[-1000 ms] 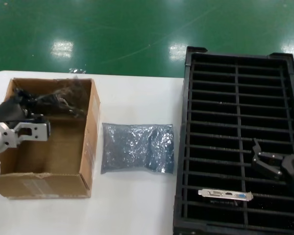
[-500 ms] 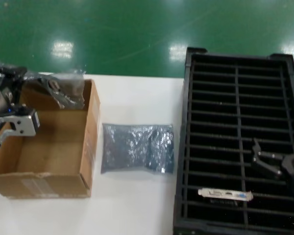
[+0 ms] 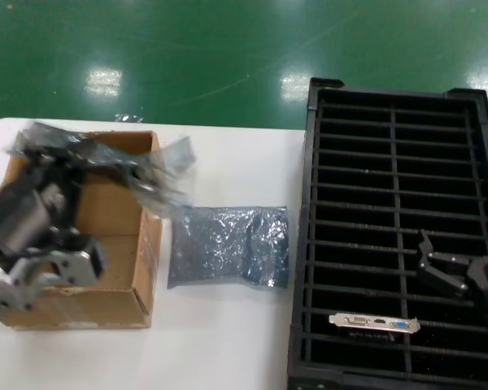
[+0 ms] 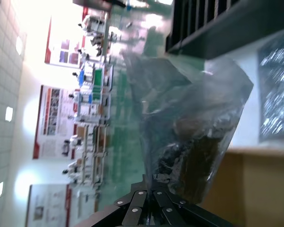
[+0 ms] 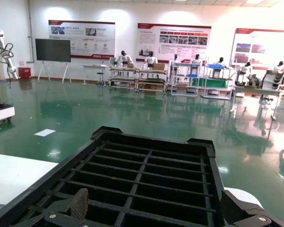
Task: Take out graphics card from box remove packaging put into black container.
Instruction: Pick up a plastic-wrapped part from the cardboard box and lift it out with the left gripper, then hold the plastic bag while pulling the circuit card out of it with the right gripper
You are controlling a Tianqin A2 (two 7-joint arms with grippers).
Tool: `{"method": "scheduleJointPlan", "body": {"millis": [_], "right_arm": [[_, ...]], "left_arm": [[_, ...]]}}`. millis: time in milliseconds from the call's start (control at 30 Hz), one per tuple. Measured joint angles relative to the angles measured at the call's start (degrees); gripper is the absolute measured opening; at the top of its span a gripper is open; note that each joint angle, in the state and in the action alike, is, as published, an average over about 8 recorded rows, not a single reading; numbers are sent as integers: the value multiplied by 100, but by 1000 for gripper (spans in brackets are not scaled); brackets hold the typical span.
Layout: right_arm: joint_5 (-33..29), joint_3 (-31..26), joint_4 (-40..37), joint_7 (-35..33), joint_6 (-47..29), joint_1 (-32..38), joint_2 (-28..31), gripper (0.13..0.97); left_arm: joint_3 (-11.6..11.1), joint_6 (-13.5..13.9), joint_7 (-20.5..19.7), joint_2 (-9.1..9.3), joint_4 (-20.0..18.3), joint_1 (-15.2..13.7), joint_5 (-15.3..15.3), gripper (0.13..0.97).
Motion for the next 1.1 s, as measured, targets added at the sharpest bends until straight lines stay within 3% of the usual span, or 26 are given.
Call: {"method": "scheduleJointPlan", "body": {"millis": [267, 733, 1100], "right_arm": [[0, 3, 0, -1, -4, 0, -2, 966], [467, 269, 227, -115, -894, 40, -184, 960], [644, -416, 874, 427, -1667, -107, 346, 896]], "left_arm": [[235, -41, 61, 222, -114, 256, -70, 139], [244, -44, 64, 232, -115, 263, -71, 139], [245, -44, 63, 232, -115, 264, -71, 139]]}}
